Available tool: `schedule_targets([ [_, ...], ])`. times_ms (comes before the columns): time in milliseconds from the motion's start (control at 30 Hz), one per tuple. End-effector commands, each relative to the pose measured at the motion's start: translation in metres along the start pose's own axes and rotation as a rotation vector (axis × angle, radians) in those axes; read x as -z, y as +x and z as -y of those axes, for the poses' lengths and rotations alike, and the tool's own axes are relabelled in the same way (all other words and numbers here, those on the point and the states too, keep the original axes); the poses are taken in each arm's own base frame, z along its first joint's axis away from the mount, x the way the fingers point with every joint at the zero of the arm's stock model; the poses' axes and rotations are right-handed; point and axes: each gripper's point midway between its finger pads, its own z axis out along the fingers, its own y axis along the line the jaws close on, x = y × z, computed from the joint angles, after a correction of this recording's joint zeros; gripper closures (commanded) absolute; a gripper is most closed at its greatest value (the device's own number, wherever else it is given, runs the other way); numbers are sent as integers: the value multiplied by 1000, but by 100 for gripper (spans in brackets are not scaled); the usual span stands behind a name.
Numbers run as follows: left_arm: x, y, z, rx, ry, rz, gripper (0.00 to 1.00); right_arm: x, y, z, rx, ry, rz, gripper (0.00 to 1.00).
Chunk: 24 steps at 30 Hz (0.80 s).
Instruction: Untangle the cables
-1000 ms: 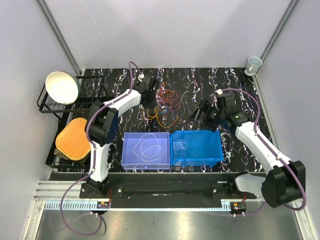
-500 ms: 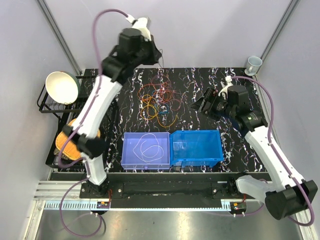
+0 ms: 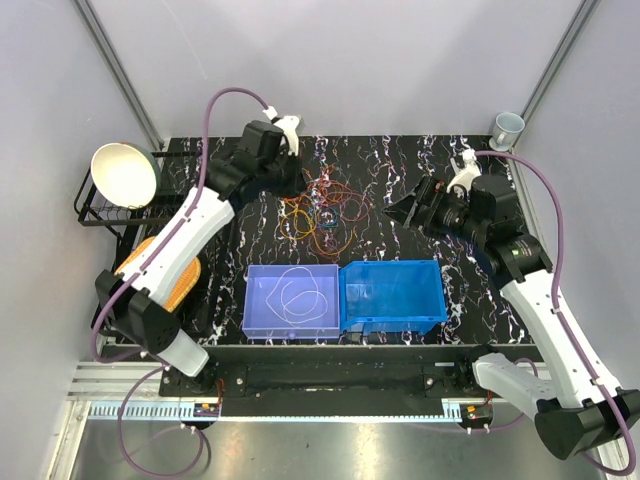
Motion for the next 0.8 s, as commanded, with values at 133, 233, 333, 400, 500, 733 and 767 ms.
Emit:
schedule_targets([
  [133,32,-69,15,-74,9,199,100,-5,-4,-24,-20,-122,-3,5],
  [233,47,-92,32,-112,73,246,100,-5,-2,-28,-13,-147,-13,5],
  [333,79,-122,60,-173,187,335,100,-3,-6,-40,21,-205,-9,4],
  [400,97,-134,78,-212,269,377,97,3,-13,-53,58,-257,6,4],
  [500,136,-157,104,-273,375,480,96,14,-27,-70,113,-305,59,2],
  [733,207,-167,140,-353,580,694,93,38,-54,-107,215,-415,167,0],
  [767,208,-165,141,-357,592,701,93,43,-58,-114,240,-439,180,0],
])
